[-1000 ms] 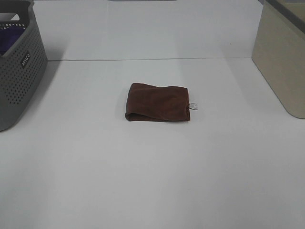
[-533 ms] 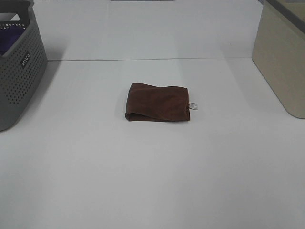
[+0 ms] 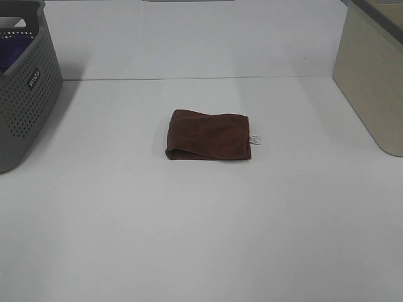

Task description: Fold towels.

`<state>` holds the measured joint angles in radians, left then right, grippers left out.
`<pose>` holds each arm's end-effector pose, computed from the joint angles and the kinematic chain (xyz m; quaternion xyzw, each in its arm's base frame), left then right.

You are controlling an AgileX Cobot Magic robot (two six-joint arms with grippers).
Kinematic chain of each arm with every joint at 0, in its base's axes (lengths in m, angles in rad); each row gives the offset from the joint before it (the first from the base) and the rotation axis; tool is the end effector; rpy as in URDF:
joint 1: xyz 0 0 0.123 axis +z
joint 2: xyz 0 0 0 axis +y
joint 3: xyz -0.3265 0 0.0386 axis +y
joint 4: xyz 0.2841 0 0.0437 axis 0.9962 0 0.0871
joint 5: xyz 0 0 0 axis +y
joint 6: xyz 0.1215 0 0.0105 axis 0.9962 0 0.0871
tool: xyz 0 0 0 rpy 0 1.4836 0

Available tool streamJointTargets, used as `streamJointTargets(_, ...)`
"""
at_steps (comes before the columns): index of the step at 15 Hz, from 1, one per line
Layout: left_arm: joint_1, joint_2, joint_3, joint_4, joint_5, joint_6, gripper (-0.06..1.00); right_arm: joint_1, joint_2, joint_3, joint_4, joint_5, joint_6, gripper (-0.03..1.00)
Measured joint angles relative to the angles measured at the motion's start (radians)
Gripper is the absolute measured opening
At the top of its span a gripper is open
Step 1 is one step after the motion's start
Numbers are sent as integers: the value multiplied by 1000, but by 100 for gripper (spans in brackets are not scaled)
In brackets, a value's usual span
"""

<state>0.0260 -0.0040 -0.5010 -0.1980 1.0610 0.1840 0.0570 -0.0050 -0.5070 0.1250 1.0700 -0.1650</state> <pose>0.0090 -0.0207 0.2825 0.0710 0.8449 -0.0436 0.5285 0.0070 0.0138 0.2825 -0.0973 0.8453 0.0341 0.5243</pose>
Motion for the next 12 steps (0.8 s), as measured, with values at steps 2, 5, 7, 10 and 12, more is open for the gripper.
streamJointTargets(2,-8,0,0,0,0,0,66,0,-2,0,5,0,0,81)
streamJointTargets(5,-8,0,0,0,0,0,66,0,-2,0,8,0,0,81)
streamJointTargets(7,-8,0,0,0,0,0,66,0,-2,0,10,0,0,81)
streamJointTargets(10,-8,0,0,0,0,0,66,0,-2,0,11,0,0,81)
streamJointTargets(12,-8,0,0,0,0,0,66,0,-2,0,11,0,0,81)
